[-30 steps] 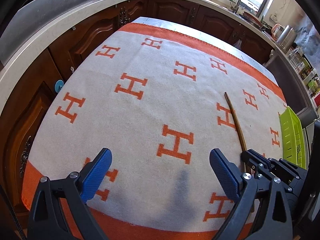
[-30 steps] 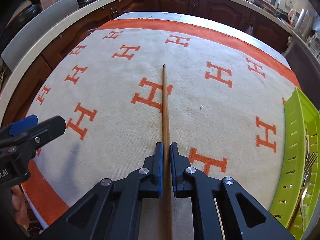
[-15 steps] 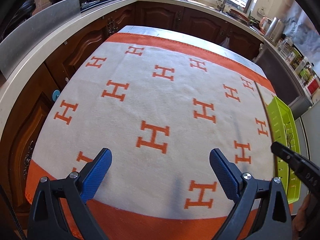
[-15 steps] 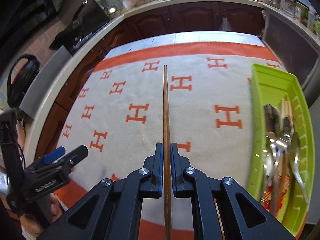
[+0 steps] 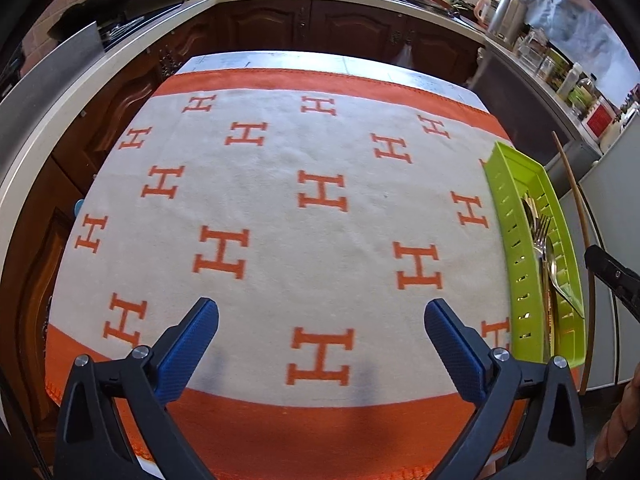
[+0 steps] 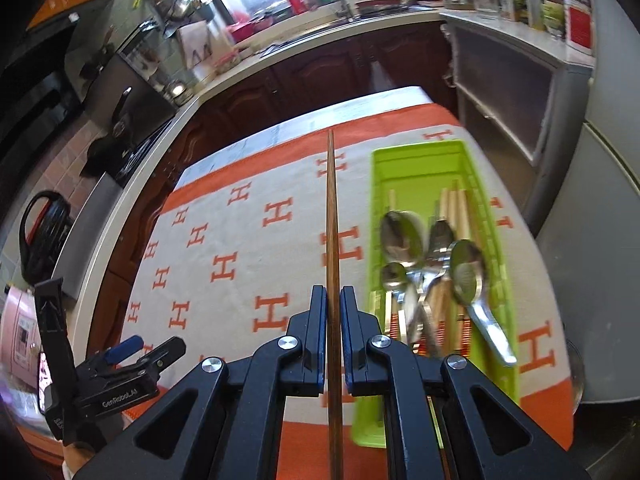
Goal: Organize utensils
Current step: 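Carry the wooden chopstick into the green tray and open the right tool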
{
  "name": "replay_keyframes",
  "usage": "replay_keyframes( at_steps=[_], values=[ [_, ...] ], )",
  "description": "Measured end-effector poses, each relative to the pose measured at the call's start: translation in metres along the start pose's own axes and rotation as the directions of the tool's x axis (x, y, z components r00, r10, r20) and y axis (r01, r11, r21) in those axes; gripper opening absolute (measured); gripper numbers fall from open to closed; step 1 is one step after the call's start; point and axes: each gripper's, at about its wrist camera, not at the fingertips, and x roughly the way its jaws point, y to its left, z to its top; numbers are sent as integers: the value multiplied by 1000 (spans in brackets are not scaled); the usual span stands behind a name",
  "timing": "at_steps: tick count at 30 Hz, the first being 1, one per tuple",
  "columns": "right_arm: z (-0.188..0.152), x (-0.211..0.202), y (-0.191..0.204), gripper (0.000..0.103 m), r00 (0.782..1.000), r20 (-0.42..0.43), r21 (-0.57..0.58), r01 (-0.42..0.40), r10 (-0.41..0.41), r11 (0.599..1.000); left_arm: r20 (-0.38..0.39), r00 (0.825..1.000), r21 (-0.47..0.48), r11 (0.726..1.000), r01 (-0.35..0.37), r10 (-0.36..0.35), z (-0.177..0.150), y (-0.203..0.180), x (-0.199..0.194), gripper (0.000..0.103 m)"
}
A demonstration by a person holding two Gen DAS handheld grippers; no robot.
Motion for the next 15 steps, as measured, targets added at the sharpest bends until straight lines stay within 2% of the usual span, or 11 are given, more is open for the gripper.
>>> replay_keyframes(
  at_steps=[8,15],
  values=[
    [13,-11,-55,6,997,21,77,69,-70,995,52,999,53,999,12,-15,25,-37,-9,102],
    [20,6,-69,7,993,-18,85,116,-115,990,76,996,71,997,32,-38,46,-57,-10,102]
  ],
)
